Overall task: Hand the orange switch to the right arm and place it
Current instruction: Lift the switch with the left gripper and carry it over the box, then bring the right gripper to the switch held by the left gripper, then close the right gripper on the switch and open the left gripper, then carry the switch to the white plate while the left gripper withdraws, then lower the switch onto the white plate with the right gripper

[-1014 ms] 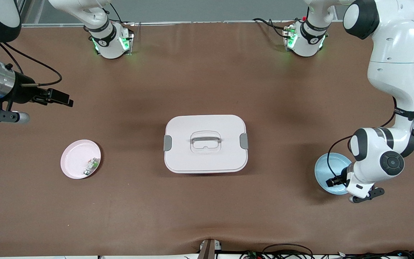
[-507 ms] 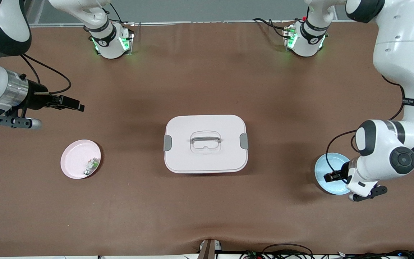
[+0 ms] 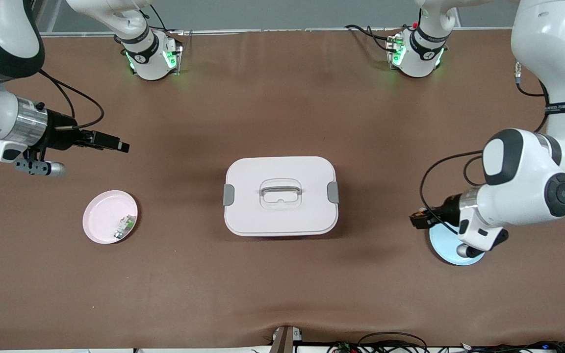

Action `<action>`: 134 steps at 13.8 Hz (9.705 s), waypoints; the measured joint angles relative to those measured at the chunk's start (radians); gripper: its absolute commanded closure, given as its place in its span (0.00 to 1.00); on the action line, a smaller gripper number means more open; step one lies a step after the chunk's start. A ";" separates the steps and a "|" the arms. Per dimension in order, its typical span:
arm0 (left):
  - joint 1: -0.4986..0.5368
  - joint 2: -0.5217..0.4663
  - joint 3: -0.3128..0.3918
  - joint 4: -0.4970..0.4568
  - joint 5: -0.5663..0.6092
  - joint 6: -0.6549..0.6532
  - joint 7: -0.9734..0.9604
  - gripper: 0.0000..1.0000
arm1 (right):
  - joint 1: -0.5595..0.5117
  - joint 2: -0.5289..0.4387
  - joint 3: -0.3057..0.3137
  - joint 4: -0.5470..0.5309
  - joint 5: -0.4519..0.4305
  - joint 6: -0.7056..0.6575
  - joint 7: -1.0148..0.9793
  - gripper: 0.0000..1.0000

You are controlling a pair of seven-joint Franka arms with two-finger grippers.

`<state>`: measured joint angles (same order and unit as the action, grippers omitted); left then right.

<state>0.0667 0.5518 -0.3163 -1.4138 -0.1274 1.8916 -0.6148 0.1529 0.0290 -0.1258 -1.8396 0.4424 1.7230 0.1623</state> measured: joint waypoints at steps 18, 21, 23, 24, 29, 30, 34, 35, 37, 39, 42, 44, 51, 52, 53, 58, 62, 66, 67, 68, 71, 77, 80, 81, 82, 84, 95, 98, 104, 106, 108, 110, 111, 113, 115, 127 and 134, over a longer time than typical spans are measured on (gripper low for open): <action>-0.091 -0.007 -0.300 0.020 -0.384 0.045 -0.999 1.00 | 0.263 -0.085 0.016 -0.068 0.303 0.274 0.369 0.00; -0.135 -0.002 -0.302 0.031 -0.385 0.081 -1.077 1.00 | 0.366 -0.096 0.017 -0.069 0.303 0.390 0.481 0.00; -0.167 0.000 -0.302 0.033 -0.385 0.137 -1.115 1.00 | 0.415 -0.092 0.018 -0.070 0.302 0.441 0.508 0.00; -0.182 0.002 -0.302 0.033 -0.385 0.165 -1.127 1.00 | 0.425 -0.085 0.018 -0.070 0.300 0.447 0.511 0.00; -0.205 0.007 -0.301 0.036 -0.385 0.192 -1.138 1.00 | 0.447 0.025 0.018 0.016 0.226 0.439 0.508 0.00; -0.208 0.007 -0.302 0.039 -0.385 0.193 -1.138 1.00 | 0.452 0.055 0.019 0.047 0.218 0.437 0.508 0.00; -0.230 0.012 -0.302 0.044 -0.385 0.207 -1.141 1.00 | 0.464 0.139 0.019 0.151 0.209 0.430 0.498 0.00; -0.230 0.015 -0.301 0.044 -0.385 0.211 -1.141 1.00 | 0.473 0.147 0.020 0.164 0.208 0.428 0.498 0.00; -0.230 0.022 -0.301 0.046 -0.385 0.221 -1.141 1.00 | 0.491 0.151 0.020 0.175 0.206 0.425 0.498 0.00; -0.230 0.030 -0.301 0.046 -0.385 0.225 -1.141 1.00 | 0.502 0.152 0.020 0.175 0.204 0.413 0.478 0.00; -0.233 0.033 -0.301 0.047 -0.385 0.236 -1.141 1.00 | 0.516 0.156 0.020 0.175 0.186 0.397 0.411 0.00; -0.234 0.033 -0.301 0.048 -0.385 0.238 -1.141 1.00 | 0.518 0.161 0.020 0.167 0.168 0.394 0.347 0.00; -0.234 0.033 -0.301 0.049 -0.385 0.238 -1.141 1.00 | 0.515 0.178 0.009 0.148 0.165 0.440 0.297 0.00; -0.234 0.033 -0.301 0.049 -0.385 0.238 -1.141 1.00 | 0.514 0.184 0.009 0.147 0.167 0.456 0.297 0.00; -0.234 0.033 -0.301 0.049 -0.385 0.238 -1.141 1.00 | 0.514 0.192 0.009 0.146 0.176 0.471 0.298 0.00; -0.234 0.033 -0.301 0.049 -0.385 0.238 -1.141 1.00 | 0.516 0.217 0.010 0.146 0.232 0.507 0.298 0.00; -0.234 0.033 -0.301 0.049 -0.385 0.238 -1.141 1.00 | 0.519 0.219 0.012 0.146 0.240 0.509 0.298 0.00; -0.234 0.033 -0.301 0.049 -0.385 0.238 -1.141 1.00 | 0.520 0.219 0.013 0.146 0.241 0.510 0.298 0.08; -0.234 0.033 -0.301 0.049 -0.385 0.238 -1.141 1.00 | 0.521 0.219 0.014 0.146 0.241 0.511 0.298 0.26; -0.234 0.033 -0.301 0.049 -0.385 0.238 -1.141 1.00 | 0.523 0.220 0.015 0.146 0.241 0.517 0.298 0.40; -0.234 0.033 -0.301 0.049 -0.385 0.238 -1.141 1.00 | 0.532 0.231 0.017 0.146 0.248 0.534 0.299 0.68; -0.235 0.035 -0.300 0.050 -0.385 0.239 -1.141 1.00 | 0.535 0.240 0.017 0.151 0.273 0.545 0.299 1.00; -0.235 0.035 -0.300 0.051 -0.385 0.239 -1.141 0.14 | 0.535 0.240 0.017 0.152 0.273 0.545 0.299 1.00; -0.235 0.035 -0.300 0.051 -0.385 0.239 -1.141 0.00 | 0.535 0.240 0.017 0.152 0.273 0.545 0.299 1.00; -0.235 0.035 -0.300 0.051 -0.385 0.239 -1.141 0.00 | 0.535 0.240 0.016 0.153 0.273 0.545 0.299 1.00; -0.235 0.035 -0.300 0.056 -0.385 0.241 -1.141 0.00 | 0.535 0.240 0.014 0.153 0.273 0.543 0.298 1.00; -0.157 -0.018 -0.244 0.078 -0.052 0.220 -1.136 0.00 | 0.390 0.197 -0.009 0.166 0.075 0.244 -0.047 1.00; -0.109 -0.017 -0.240 0.071 0.117 0.183 -1.057 0.00 | 0.321 0.155 -0.012 0.163 -0.090 0.133 -0.224 1.00; 0.018 -0.039 -0.237 0.072 0.239 -0.015 -0.588 0.00 | 0.258 0.104 -0.013 0.084 -0.407 0.126 -0.526 1.00; 0.083 -0.071 -0.237 0.073 0.243 -0.085 -0.406 0.00 | 0.209 0.101 -0.014 0.054 -0.432 0.169 -0.682 1.00; 0.133 -0.110 -0.236 0.073 0.266 -0.135 -0.281 0.00 | 0.147 0.100 -0.015 0.001 -0.436 0.248 -0.829 1.00; 0.169 -0.146 -0.236 0.073 0.280 -0.159 -0.188 0.00 | 0.090 0.100 -0.016 -0.068 -0.439 0.347 -0.963 1.00; 0.187 -0.162 -0.236 0.073 0.284 -0.169 -0.141 0.00 | 0.063 0.101 -0.016 -0.100 -0.440 0.395 -1.029 1.00; 0.231 -0.192 -0.235 0.073 0.289 -0.195 -0.019 0.00 | 0.017 0.103 -0.016 -0.134 -0.441 0.455 -1.143 1.00; 0.279 -0.220 -0.235 0.073 0.289 -0.209 0.126 0.00 | -0.016 0.112 -0.016 -0.143 -0.441 0.479 -1.221 1.00; 0.072 -0.430 0.058 -0.009 0.264 -0.307 0.428 0.00 | -0.108 0.335 -0.015 -0.142 -0.442 0.700 -1.595 1.00; -0.089 -0.590 0.267 -0.178 0.176 -0.301 0.436 0.00 | -0.116 0.443 -0.013 -0.135 -0.442 0.750 -1.660 0.98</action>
<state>-0.0219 -0.0385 -0.0495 -1.5914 0.0488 1.5908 -0.1792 0.0373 0.4719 -0.1387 -1.9742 0.0004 2.4735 -1.4981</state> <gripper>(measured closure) 0.000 0.661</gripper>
